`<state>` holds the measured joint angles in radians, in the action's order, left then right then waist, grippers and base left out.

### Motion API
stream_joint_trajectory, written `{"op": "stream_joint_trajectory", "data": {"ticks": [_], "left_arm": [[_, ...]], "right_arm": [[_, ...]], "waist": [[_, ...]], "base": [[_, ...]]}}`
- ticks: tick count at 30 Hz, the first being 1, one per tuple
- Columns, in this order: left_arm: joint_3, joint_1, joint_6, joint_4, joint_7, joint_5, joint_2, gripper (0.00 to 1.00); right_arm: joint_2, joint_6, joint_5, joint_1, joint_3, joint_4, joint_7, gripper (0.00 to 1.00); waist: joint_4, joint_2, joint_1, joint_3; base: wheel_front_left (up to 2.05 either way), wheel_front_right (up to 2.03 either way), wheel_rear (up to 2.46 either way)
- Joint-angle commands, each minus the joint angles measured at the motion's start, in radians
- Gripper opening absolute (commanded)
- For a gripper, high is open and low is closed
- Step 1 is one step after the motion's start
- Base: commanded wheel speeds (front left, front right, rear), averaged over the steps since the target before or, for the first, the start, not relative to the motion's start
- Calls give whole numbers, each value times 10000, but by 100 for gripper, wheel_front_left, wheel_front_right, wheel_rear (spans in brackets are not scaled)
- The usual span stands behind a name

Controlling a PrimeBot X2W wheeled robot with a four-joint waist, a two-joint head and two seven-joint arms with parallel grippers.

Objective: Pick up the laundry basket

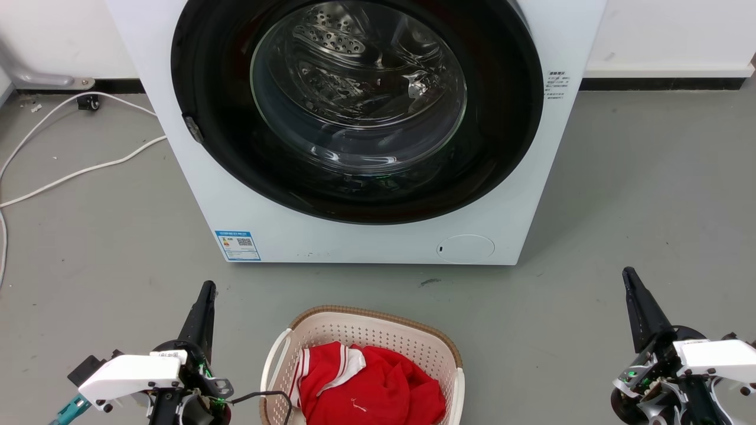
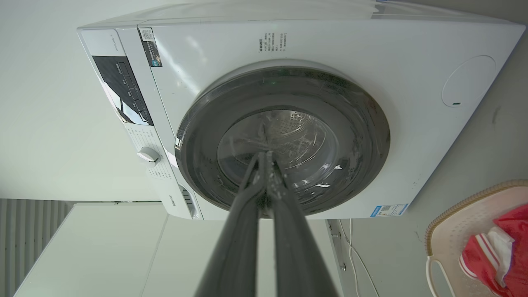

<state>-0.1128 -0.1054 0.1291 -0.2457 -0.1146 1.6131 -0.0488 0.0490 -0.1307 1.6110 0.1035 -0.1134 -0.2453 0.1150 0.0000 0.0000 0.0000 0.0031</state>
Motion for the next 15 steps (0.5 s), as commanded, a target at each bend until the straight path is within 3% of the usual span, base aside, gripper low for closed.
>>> {"op": "stream_joint_trajectory", "data": {"ticks": [1,15], "left_arm": [[-21,-81,32,-1,-25,0,-27,0],[-20,-81,32,-1,-25,0,-27,0]], "right_arm": [[23,0,41,115,-7,-5,14,0],[23,0,40,115,-7,-5,14,0]], "waist": [[0,0,0,0],[0,0,0,0]], "base": [[0,0,0],[0,0,0]]}}
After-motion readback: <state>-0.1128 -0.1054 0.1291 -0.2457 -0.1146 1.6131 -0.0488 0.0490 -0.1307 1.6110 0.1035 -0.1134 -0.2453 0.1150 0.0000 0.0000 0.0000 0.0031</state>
